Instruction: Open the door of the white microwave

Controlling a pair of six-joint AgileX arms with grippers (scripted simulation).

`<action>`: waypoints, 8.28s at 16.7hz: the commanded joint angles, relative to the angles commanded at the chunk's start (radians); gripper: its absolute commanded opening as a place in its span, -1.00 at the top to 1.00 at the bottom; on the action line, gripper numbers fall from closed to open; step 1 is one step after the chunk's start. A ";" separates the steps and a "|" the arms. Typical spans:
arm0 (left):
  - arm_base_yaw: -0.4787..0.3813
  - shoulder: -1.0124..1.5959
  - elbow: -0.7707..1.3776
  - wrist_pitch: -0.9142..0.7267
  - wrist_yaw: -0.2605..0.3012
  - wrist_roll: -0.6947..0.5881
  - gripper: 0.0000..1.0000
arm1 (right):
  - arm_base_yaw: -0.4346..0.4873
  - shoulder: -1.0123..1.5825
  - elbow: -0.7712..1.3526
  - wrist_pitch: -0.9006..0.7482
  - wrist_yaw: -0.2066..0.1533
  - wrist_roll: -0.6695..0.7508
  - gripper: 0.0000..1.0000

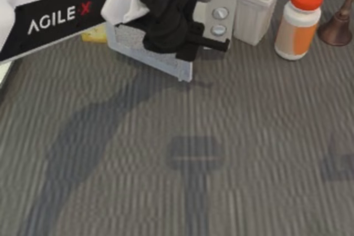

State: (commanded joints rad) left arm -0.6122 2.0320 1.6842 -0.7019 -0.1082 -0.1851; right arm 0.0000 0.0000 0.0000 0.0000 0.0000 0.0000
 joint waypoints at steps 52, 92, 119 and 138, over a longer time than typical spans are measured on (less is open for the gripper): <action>0.073 -0.157 -0.220 0.071 0.153 0.264 1.00 | 0.000 0.000 0.000 0.000 0.000 0.000 -1.00; 0.127 -0.219 -0.297 0.073 0.242 0.419 1.00 | 0.000 0.000 0.000 0.000 0.000 0.000 -1.00; 0.188 -0.260 -0.342 0.051 0.328 0.578 1.00 | 0.000 0.000 0.000 0.000 0.000 0.000 -1.00; 0.195 -0.263 -0.348 0.047 0.337 0.595 1.00 | 0.000 0.000 0.000 0.000 0.000 0.000 -1.00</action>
State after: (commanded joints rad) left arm -0.4174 1.7686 1.3362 -0.6552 0.2283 0.4101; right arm 0.0000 0.0000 0.0000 0.0000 0.0000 0.0000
